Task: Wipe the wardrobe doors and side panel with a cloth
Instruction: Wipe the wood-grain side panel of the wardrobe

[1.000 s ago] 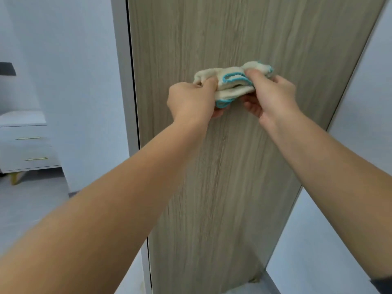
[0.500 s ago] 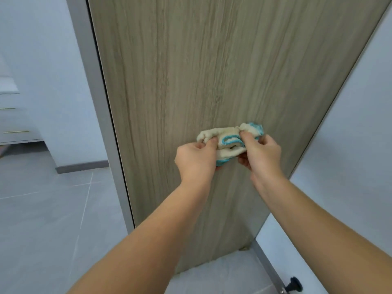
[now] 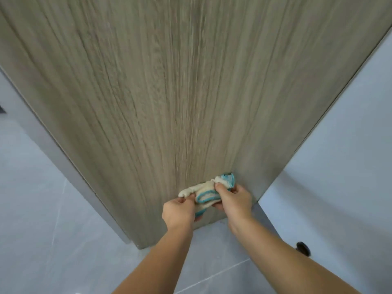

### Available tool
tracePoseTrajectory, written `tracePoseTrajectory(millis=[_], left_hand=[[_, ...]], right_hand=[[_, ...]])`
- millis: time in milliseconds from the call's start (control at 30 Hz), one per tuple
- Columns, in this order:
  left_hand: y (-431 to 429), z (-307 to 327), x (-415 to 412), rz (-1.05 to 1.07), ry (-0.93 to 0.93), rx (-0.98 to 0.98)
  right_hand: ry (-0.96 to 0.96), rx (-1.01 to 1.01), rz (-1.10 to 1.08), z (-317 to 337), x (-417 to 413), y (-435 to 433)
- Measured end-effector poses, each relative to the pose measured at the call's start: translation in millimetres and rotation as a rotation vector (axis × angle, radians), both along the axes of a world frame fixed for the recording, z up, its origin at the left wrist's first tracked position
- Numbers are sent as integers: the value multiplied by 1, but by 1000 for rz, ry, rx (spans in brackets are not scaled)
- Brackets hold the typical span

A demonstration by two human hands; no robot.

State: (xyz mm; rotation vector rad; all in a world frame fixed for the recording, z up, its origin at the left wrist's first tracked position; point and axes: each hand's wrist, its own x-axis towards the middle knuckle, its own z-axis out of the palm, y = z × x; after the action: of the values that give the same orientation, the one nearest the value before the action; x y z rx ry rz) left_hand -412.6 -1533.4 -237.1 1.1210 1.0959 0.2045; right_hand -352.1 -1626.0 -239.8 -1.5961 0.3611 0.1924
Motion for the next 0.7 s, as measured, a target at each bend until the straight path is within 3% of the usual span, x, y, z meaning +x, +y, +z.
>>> tracePoseTrajectory(millis=[300,433,700], left_hand=[[2,-123,18,64,231,-177],[3,-166,23,25,223,-304],[7,-224,37,222,317,-420]], right_hand=[[315,-48,29,-127,15,-2],[427,-108,-5,-165,21,-1],[538,-254,87,-212,25,5]])
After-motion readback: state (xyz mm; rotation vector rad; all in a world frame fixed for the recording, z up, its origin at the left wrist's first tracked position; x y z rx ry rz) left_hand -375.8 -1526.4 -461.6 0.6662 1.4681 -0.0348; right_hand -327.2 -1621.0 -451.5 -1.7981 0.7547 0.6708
